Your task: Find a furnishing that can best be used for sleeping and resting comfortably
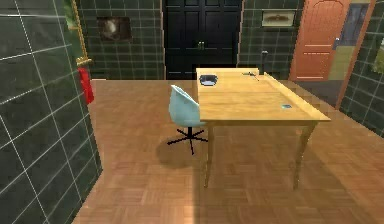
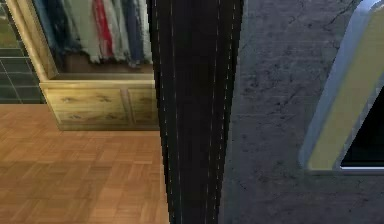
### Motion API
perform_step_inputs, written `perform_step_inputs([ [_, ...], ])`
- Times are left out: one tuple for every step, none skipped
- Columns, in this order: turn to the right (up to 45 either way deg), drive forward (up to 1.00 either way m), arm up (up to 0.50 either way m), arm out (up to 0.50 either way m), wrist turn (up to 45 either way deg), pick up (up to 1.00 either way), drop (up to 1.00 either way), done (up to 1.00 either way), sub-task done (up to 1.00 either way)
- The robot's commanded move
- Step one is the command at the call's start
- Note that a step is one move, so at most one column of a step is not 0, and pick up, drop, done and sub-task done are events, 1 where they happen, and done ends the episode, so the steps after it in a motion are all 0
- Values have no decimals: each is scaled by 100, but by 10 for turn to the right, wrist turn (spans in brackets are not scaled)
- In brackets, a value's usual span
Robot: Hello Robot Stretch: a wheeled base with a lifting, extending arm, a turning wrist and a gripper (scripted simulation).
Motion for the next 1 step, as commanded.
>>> perform_step_inputs([
  [0,30,0,0,0,0,0,0,0],
])
